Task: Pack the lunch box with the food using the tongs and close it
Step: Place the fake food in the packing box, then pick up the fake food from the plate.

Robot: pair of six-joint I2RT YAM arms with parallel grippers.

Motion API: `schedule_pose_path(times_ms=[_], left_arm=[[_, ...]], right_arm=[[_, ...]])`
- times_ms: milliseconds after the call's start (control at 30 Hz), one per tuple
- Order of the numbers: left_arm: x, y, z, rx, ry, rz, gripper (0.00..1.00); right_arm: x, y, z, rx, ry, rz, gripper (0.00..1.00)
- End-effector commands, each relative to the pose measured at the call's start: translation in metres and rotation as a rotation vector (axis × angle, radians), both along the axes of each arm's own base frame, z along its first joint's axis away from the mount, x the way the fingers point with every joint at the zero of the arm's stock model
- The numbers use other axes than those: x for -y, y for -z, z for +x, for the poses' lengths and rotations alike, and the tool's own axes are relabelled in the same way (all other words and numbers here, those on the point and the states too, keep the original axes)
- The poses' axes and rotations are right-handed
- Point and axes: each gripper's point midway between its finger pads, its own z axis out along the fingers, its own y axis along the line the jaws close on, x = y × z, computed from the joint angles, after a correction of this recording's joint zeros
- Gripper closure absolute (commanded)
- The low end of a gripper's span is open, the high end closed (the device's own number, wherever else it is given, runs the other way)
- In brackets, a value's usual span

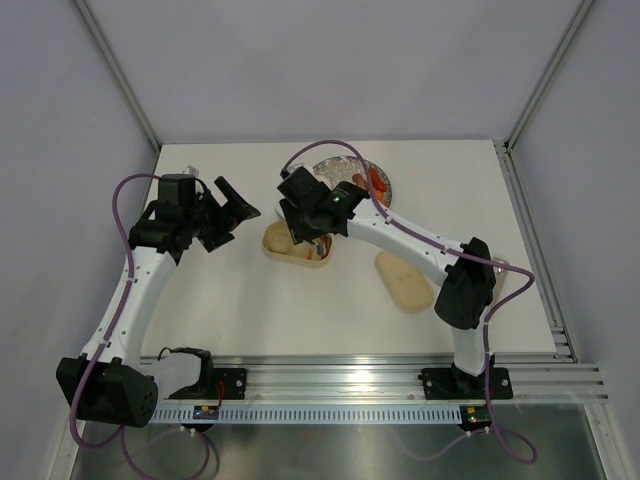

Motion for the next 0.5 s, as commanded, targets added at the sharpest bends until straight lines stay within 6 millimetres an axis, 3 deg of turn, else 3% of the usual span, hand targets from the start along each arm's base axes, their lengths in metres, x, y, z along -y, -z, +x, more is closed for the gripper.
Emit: schedule_pose_path(times_ms=[0, 133, 267, 300, 467], left_arm=[[-0.003, -0.012, 0.005, 0.058, -0.002, 0.006, 0.01], [-0.002, -0.012, 0.004, 0.059, 0.002, 0.006, 0.01], [-0.003, -0.011, 0.004, 0.056, 0.004, 0.011, 0.01], [-0.003, -0.010, 0.004, 0.053, 0.003, 0.010, 0.01], [-0.001, -0.007, 0.005, 0.050, 0.007, 0.003, 0.01]], right_arm=[[0.026, -0.065, 0.018, 0.152, 0.069, 0.059, 0.47], [0.062, -0.057, 0.032, 0.138, 0.150, 0.049, 0.48], [0.106, -0.053, 0.047, 0.133, 0.239, 0.038, 0.48], [0.125, -0.057, 0.055, 0.140, 0.283, 0.043, 0.48], [0.176, -0.038, 0.067, 0.096, 0.373, 0.022, 0.47]])
